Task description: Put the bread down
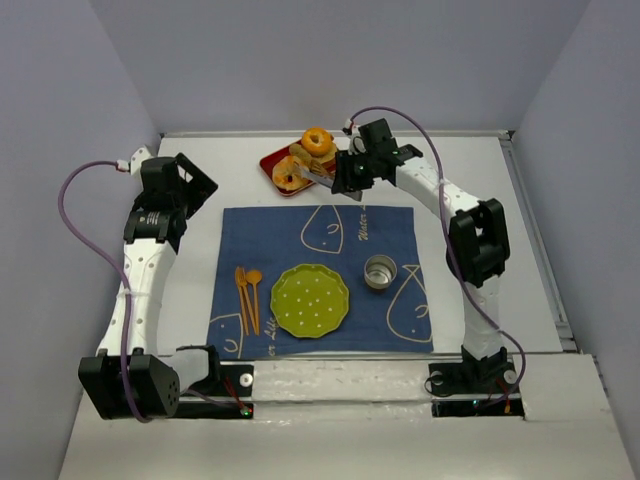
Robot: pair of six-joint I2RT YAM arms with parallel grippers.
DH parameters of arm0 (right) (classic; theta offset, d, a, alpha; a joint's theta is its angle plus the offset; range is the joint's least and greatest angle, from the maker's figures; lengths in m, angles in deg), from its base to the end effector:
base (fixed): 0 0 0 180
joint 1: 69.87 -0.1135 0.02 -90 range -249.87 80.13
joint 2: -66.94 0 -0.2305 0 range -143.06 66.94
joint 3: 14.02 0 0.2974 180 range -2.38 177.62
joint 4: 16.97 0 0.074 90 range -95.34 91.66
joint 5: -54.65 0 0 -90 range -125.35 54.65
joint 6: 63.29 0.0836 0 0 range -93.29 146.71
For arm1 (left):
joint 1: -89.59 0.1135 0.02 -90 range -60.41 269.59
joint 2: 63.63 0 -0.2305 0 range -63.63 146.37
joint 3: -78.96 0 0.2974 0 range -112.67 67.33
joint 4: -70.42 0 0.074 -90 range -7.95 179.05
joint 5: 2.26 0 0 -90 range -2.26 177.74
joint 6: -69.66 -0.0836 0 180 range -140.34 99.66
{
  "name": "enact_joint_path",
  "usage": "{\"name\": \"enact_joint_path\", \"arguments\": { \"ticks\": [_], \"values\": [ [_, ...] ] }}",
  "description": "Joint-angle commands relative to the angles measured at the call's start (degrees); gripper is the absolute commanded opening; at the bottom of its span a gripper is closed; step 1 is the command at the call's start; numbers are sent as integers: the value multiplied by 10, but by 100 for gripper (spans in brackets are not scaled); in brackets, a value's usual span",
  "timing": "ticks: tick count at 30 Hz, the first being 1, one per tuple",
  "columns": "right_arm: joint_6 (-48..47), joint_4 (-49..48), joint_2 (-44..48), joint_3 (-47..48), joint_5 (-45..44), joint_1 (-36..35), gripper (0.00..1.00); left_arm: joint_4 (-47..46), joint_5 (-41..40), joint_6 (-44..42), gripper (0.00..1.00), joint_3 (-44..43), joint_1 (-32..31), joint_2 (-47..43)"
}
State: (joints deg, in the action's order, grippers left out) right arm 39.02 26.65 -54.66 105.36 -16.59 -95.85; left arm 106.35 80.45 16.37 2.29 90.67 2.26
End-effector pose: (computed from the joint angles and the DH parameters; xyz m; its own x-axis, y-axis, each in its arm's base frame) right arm 0.4778 0.2628 0.1884 -0.7614 -0.1465 -0.6315 -0.4645 0.8027 0.3739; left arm 0.3598 0.0174 0.3128 -0.2608 -0.5980 -0.7579 -0.3611 0.7885 -0.4979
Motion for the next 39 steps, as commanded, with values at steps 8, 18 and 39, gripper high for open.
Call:
{"name": "enact_joint_path", "arguments": {
  "ticks": [8,18,39],
  "values": [
    [22,-8,-18,27,-38,-10,49,6,-22,-26,99,1,-1,-13],
    [18,0,-48,44,0,-21,48,4,-20,-28,99,2,-1,2],
    [12,11,56,102,-22,-31,10,2,-31,-29,99,10,-1,-20]
  ]
}}
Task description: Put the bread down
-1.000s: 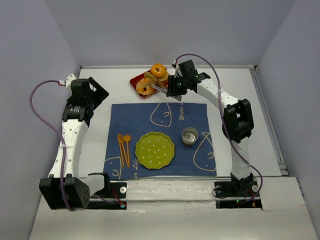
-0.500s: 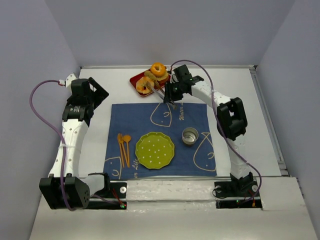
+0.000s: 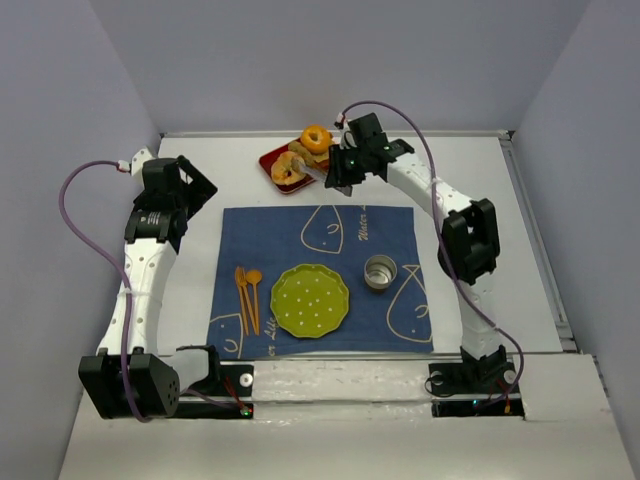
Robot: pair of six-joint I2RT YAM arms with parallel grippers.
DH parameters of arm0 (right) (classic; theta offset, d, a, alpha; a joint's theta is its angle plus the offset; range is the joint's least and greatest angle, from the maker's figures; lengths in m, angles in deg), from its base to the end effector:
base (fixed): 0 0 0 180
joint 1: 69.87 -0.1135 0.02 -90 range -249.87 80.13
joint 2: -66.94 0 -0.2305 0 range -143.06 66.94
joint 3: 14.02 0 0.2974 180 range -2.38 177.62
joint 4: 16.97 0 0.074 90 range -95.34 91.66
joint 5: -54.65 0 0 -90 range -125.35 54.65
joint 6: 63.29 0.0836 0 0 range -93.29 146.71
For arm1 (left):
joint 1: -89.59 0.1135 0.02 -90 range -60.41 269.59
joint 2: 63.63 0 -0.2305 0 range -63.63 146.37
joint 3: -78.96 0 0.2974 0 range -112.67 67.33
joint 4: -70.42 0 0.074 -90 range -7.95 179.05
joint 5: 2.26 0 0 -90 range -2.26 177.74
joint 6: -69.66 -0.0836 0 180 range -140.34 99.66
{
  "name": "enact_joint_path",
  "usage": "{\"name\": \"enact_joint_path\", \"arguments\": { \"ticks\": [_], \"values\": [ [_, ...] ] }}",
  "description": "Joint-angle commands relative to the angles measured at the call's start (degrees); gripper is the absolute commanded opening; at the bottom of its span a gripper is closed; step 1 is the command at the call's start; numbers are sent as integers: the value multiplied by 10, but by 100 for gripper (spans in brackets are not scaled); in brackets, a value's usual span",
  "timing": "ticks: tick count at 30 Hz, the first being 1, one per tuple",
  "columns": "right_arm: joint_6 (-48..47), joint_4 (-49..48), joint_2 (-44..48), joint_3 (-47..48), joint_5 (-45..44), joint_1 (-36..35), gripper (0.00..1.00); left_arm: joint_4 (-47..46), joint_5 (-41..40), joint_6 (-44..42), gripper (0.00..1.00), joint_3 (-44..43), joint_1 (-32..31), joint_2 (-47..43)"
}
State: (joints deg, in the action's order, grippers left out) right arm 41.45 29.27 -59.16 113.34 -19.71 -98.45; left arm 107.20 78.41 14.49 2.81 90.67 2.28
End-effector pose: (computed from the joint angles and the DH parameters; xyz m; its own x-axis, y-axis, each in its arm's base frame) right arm 0.4831 0.2888 0.1971 -0.7601 -0.1351 -0.6356 -0.4495 0.8156 0.3643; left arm 0.3583 0.0203 0.3069 -0.2733 -0.5688 -0.7757 -0.3895 0.8028 -0.4515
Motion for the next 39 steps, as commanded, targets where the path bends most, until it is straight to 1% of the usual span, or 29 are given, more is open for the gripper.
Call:
{"name": "enact_joint_path", "arguments": {
  "ticks": [1,4,5,8,9,12,13,15,16,17,20,22,24,30,32,34,35,36,37,39],
  "values": [
    [-13,-18,139,-9,11,-5,9,-8,-10,-9,99,8,-1,-24],
    [-14,-34,208,-88,35,-5,9,-15,-3,-6,99,10,-1,-28],
    [-12,-39,259,-150,46,-5,9,-17,-2,-6,99,11,-1,-29],
    [5,-71,339,-248,86,-5,7,-25,6,-4,99,16,-1,-30],
    [10,-78,390,-304,104,-11,7,-27,10,-3,99,19,-1,-30],
    [7,-76,461,-374,136,-17,7,-28,16,-4,99,20,-1,-28],
    [7,-70,507,-416,161,-17,7,-28,18,-4,99,21,-1,-28],
    [8,-56,551,-454,181,-17,7,-30,21,-3,99,27,-1,-32],
    [8,-38,590,-471,195,-22,7,-31,21,-3,99,29,-1,-35],
    [2,-26,608,-499,196,-31,7,-32,21,-4,99,31,-1,-39],
    [-4,30,662,-536,183,-57,7,-31,20,-5,99,35,-3,-48],
    [-5,72,677,-549,178,-64,7,-30,19,-4,99,36,-6,-53],
    [-2,84,696,-580,176,-64,7,-31,14,-3,99,36,-7,-57],
    [1,87,701,-656,164,-89,7,-26,0,-2,99,35,-8,-62],
    [-8,86,698,-662,165,-94,7,-27,-1,-1,99,36,-7,-62],
    [-11,84,691,-665,158,-100,7,-27,-3,0,99,38,-27,-61],
    [-10,84,688,-664,149,-100,10,-26,-5,0,99,38,-28,-59],
    [-10,83,685,-662,141,-100,20,-26,-6,0,99,38,-28,-58],
    [-8,84,680,-655,120,-100,35,-24,-7,0,99,37,-31,-55],
    [-3,83,677,-647,99,-100,44,-24,-10,0,99,35,-32,-54]
  ]
}}
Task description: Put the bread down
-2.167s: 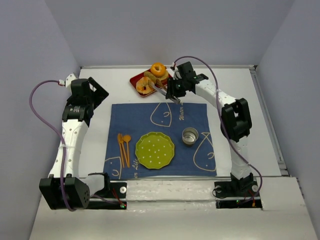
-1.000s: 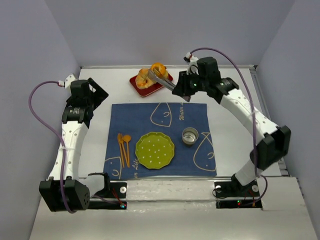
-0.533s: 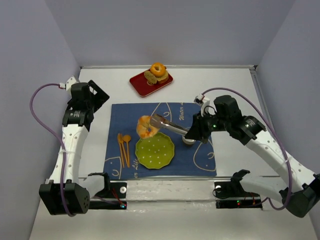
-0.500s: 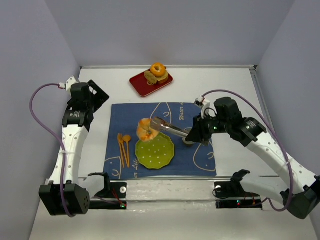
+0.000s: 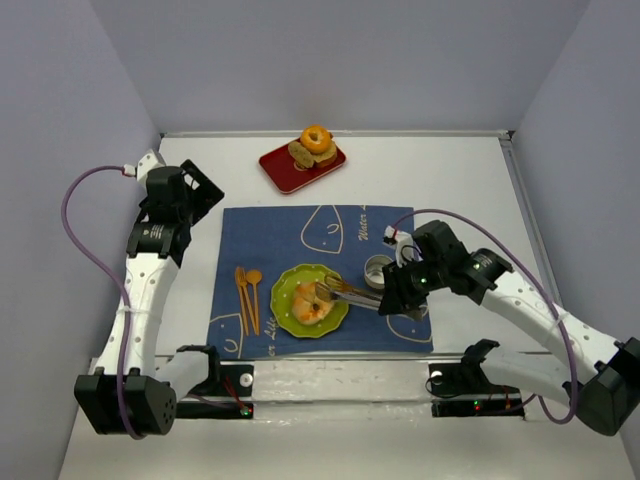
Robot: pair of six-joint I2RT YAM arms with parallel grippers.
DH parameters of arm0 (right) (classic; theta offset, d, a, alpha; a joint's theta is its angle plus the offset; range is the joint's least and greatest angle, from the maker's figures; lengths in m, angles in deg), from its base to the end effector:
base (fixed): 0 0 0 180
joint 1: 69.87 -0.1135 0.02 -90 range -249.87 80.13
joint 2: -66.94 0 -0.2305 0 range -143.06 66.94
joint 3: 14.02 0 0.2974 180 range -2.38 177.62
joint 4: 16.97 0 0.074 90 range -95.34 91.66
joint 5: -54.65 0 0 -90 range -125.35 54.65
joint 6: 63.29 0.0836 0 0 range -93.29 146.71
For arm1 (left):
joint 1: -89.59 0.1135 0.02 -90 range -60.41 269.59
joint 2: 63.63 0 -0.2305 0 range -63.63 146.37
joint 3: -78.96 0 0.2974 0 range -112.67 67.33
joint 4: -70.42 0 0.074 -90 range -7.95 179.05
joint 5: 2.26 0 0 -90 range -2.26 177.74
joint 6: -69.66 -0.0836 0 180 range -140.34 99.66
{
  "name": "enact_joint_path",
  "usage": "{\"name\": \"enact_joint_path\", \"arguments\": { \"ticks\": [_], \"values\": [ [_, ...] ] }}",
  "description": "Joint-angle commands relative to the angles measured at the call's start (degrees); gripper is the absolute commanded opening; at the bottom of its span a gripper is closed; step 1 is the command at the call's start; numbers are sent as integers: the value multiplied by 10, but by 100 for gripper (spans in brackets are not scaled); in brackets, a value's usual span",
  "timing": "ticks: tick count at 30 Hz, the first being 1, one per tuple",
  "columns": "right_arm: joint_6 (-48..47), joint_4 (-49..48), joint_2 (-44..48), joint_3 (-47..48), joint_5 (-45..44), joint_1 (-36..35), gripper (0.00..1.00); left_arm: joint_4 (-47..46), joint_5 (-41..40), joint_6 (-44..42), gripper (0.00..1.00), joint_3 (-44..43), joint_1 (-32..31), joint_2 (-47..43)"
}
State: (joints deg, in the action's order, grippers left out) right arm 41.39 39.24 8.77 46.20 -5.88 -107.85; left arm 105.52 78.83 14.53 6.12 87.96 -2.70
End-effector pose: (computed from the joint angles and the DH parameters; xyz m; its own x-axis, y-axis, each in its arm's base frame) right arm 0.1966 0.2057 0.2010 -0.8114 -0.3536 -0.4653 -0.5760 0.6188 0.5342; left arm 0.3432 0.0032 0.3147 -0.2577 -0.5577 -0.7890 -0.3187 0.8199 -0.4755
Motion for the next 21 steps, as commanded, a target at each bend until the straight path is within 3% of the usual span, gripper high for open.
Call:
{"name": "enact_joint_path", "arguments": {
  "ticks": [1,4,12,16,18,19,21],
  "values": [
    [-1,-18,-4,30,-45,-6,53,-7,-14,-1,99,2,-6,-5],
    [7,-18,-12,56,-67,-6,58,-7,-16,-2,99,1,-6,-4],
    [-10,-15,-57,135,-97,-6,56,-8,-15,-5,99,1,-6,-2],
    [-21,-6,-83,165,-100,-6,39,-6,-15,-7,99,0,-6,-1],
    [-26,3,-99,166,-72,-6,35,-5,-16,-9,99,0,-6,-1],
    [-29,7,-108,165,-61,-6,26,-6,-16,-9,99,0,-6,0],
    [-31,10,-123,159,-51,-6,20,-6,-16,-9,99,0,-6,-1]
  ]
}}
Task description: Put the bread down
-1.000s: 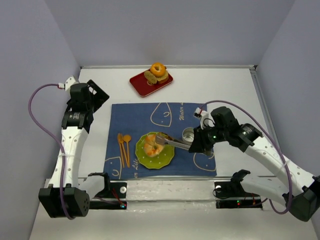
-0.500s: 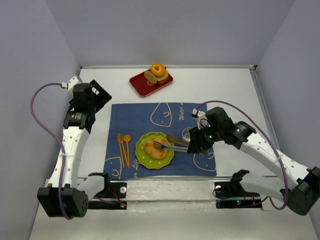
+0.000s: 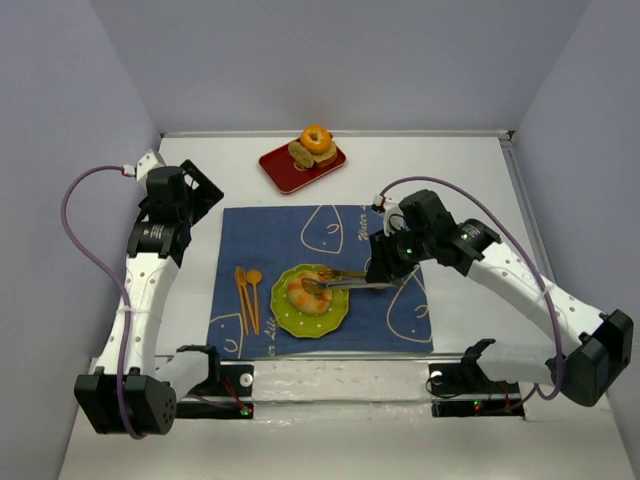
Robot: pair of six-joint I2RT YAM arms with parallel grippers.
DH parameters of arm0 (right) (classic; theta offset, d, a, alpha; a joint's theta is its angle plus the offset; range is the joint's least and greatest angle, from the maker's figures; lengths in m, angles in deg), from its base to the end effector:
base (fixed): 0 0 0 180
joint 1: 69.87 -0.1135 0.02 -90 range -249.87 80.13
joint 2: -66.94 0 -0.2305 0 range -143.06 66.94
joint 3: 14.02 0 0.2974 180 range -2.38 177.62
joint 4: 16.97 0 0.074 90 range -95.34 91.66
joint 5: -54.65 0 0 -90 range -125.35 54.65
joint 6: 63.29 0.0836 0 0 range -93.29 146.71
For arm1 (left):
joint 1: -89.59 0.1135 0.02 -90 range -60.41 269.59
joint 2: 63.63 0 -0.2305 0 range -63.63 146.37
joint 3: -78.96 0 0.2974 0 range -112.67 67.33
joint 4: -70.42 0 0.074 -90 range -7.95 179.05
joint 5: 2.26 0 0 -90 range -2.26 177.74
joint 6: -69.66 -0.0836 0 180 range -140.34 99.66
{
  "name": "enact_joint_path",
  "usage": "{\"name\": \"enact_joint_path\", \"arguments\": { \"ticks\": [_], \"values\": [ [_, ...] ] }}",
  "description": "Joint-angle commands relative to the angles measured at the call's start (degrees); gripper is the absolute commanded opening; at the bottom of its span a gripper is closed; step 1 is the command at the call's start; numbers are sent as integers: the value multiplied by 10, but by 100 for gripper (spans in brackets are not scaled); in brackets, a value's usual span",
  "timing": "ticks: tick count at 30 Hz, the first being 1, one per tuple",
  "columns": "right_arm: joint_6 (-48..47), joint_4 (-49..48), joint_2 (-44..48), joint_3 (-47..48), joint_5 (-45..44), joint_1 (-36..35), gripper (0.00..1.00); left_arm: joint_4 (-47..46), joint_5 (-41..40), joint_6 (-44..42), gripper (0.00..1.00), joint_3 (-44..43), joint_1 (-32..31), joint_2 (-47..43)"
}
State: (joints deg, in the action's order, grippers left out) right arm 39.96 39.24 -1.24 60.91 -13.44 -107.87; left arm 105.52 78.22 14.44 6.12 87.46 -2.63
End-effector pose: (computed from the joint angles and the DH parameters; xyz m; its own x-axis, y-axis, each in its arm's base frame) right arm 0.2394 0.2266 0.2473 -0.7576 -0.3221 -0.5677 -0.6048 0.6735 0.4250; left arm 0.3433 0.0011 0.3143 -0.2584 -0.5533 -0.7918 -0.3197 0.8225 -0.4704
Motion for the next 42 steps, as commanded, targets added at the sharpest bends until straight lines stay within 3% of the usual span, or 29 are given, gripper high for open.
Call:
{"name": "enact_joint_path", "arguments": {
  "ticks": [1,9,19,22,26,27,31,35,36,40,42],
  "values": [
    [-20,10,-24,11,28,-6,19,-6,-10,-9,99,0,-1,-1],
    [-46,69,1,131,-45,-6,24,-6,-8,-9,99,-6,-1,6],
    [-45,101,-7,219,-150,-6,22,-7,-16,-7,99,0,-1,-4],
    [-19,83,-13,235,-256,-6,22,-10,-18,-5,99,3,-1,-7],
    [17,16,-16,220,-526,-1,22,-17,-16,-2,99,12,-1,-10],
    [14,3,-22,208,-548,8,22,-17,-15,-2,99,12,-1,-10],
    [9,-55,-46,176,-502,121,21,-18,-17,-2,99,14,-1,-12],
    [-14,-149,-77,123,-559,199,19,-19,-25,-1,99,16,-1,-20],
    [-16,-164,-84,116,-537,236,18,-20,-26,-2,99,16,-2,-20],
    [-52,-321,-111,41,-514,280,17,-24,-25,-2,99,14,-2,-20],
    [-48,-337,-132,19,-500,286,17,-24,-23,-4,99,13,-2,-18]
  ]
}}
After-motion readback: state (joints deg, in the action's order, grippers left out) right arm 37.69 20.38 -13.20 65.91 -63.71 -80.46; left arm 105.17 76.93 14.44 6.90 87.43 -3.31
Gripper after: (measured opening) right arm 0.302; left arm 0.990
